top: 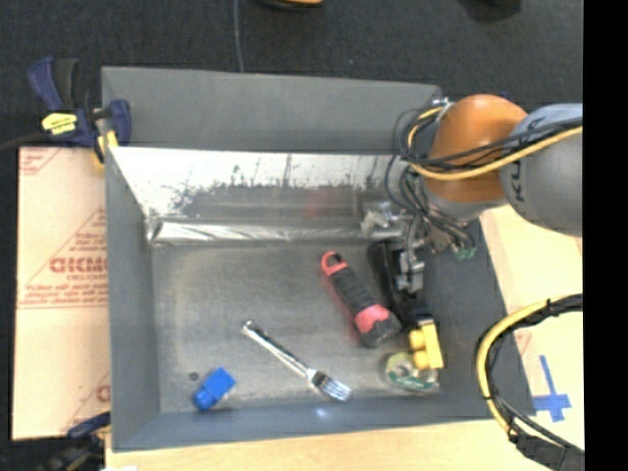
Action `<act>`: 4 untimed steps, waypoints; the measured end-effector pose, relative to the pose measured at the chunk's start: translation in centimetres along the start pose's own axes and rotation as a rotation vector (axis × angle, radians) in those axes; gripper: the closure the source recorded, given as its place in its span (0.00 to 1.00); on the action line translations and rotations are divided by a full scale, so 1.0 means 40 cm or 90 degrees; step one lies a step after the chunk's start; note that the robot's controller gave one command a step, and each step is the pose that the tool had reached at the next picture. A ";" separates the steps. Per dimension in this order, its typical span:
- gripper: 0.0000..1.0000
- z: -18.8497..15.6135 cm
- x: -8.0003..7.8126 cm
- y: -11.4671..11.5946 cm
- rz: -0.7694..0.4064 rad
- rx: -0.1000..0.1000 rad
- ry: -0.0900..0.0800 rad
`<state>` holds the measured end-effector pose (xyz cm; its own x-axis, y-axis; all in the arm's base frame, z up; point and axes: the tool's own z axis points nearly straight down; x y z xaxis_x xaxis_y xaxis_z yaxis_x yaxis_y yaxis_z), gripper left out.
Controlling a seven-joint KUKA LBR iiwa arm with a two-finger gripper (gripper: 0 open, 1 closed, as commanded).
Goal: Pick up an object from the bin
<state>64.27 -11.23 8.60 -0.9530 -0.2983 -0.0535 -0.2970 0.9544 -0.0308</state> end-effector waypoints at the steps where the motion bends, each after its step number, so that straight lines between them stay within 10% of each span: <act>1: 0.00 0.017 -0.006 -0.007 -0.074 -0.004 -0.002; 2: 0.00 0.019 0.001 -0.034 0.128 -0.001 -0.001; 3: 1.00 0.016 -0.004 -0.052 0.003 -0.003 -0.006; 4: 1.00 0.016 -0.004 -0.052 0.003 -0.003 -0.006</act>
Offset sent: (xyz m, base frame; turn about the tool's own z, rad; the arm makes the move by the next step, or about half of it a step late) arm 0.0055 -0.0080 -0.0070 -0.1924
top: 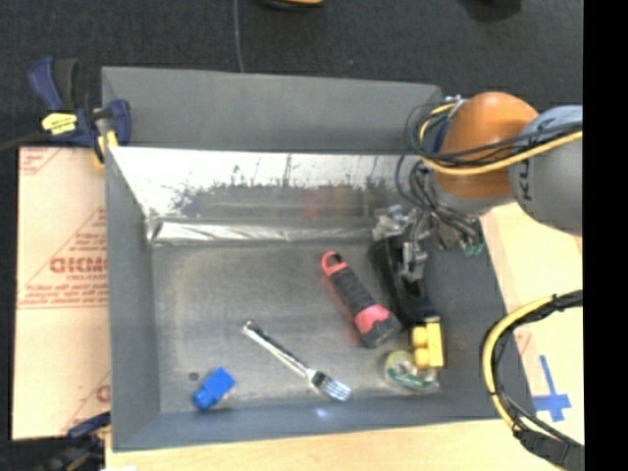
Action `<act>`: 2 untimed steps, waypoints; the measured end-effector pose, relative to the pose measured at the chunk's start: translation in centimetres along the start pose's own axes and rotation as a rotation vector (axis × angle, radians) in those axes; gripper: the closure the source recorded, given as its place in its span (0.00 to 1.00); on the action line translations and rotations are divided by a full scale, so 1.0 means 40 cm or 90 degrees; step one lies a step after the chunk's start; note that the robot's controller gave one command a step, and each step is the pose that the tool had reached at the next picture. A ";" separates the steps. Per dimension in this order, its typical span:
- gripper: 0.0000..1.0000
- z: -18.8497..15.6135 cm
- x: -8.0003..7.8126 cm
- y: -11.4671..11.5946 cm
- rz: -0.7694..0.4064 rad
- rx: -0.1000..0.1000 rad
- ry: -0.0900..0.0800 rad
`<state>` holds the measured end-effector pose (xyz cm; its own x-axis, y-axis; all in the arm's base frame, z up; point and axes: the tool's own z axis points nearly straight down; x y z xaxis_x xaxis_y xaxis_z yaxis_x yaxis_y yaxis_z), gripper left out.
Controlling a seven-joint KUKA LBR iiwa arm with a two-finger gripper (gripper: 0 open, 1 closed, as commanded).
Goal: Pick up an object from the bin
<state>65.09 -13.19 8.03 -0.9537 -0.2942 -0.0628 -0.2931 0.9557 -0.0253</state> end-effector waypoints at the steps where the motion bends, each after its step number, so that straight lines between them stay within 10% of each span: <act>1: 1.00 -0.021 0.012 -0.021 -0.012 -0.001 -0.003; 2: 1.00 -0.078 0.017 -0.019 -0.018 -0.003 0.004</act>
Offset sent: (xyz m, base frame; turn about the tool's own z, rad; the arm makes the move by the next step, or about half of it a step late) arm -0.0030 -0.0055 0.1481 -0.0627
